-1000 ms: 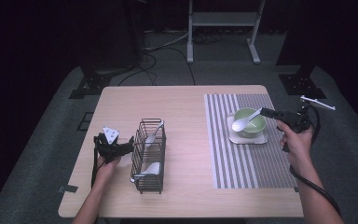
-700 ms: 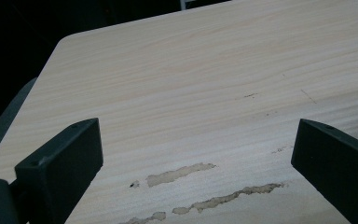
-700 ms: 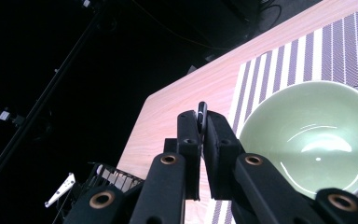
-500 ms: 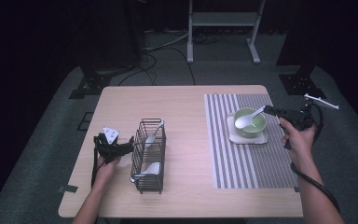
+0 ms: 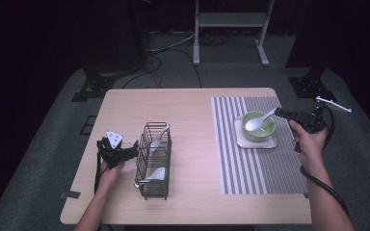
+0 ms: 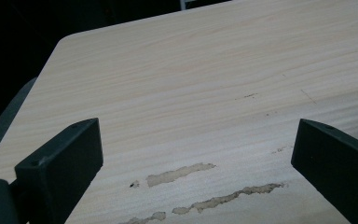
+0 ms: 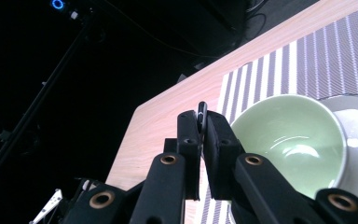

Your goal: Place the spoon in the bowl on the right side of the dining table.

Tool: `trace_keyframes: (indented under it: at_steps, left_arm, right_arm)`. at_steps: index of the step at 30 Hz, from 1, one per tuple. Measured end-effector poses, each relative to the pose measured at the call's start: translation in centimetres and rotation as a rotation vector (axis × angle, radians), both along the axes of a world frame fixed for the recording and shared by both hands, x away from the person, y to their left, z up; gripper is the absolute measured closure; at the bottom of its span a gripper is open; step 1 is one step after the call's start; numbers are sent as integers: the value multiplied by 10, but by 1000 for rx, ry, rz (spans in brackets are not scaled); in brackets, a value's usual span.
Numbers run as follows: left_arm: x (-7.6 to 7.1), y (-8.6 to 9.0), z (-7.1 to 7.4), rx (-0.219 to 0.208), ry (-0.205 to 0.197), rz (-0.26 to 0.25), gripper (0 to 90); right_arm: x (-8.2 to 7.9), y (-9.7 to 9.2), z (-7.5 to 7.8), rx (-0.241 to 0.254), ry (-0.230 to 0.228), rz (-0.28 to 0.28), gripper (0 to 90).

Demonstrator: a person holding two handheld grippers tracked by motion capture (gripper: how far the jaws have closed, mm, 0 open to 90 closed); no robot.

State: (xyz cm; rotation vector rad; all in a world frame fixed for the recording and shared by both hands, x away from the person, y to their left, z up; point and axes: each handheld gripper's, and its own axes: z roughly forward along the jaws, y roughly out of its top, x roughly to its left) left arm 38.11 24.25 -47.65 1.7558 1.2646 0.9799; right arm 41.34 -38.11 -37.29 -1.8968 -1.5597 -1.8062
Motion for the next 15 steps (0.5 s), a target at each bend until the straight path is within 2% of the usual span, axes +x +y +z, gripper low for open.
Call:
trace_keyframes:
  at_steps: [15]
  left_arm:
    - [0, 0, 0, 0, -3, 1, 10]
  right_arm:
    - [3, -9, -11, -7, 26, -41, 850]
